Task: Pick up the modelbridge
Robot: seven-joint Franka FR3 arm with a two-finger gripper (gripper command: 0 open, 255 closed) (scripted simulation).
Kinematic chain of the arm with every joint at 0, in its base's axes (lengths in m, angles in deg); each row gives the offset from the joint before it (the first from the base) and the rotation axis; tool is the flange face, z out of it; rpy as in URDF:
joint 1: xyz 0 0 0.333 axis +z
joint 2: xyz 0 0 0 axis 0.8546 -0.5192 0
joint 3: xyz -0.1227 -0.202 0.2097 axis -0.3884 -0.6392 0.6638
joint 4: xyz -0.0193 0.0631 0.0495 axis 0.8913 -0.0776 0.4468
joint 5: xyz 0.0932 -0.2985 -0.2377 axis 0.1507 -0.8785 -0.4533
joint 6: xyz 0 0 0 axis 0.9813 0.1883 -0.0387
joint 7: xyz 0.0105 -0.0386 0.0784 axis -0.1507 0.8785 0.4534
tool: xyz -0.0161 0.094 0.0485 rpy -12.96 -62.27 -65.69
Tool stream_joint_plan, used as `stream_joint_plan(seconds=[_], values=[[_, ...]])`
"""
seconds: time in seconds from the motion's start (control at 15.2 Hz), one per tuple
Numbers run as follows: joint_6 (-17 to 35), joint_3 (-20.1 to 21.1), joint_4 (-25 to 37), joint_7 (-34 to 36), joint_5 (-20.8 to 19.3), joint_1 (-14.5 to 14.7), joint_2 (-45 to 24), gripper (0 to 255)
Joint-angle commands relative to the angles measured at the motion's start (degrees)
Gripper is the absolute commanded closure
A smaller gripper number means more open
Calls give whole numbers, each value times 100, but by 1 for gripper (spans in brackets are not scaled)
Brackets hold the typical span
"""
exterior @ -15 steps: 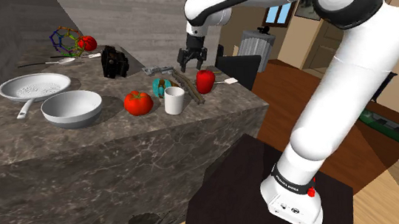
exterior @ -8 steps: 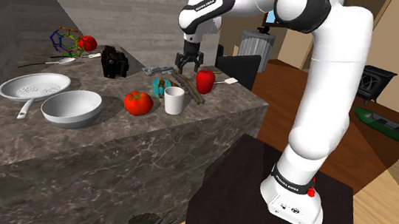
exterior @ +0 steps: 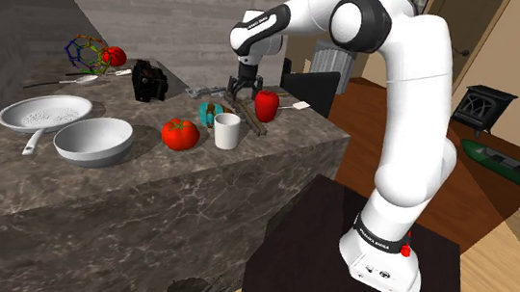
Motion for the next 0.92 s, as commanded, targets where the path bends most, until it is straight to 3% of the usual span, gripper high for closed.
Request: stream_joint_plan(seconds=[0.0,0.33,0.4,0.86], values=[[123,3,-36,-15,16,-11,-86,0],[344,14,-139,-34,39,-16,-206,0],[344,13,-136,-37,39,-19,-209,255],[352,13,-151,-35,38,-17,-202,255]])
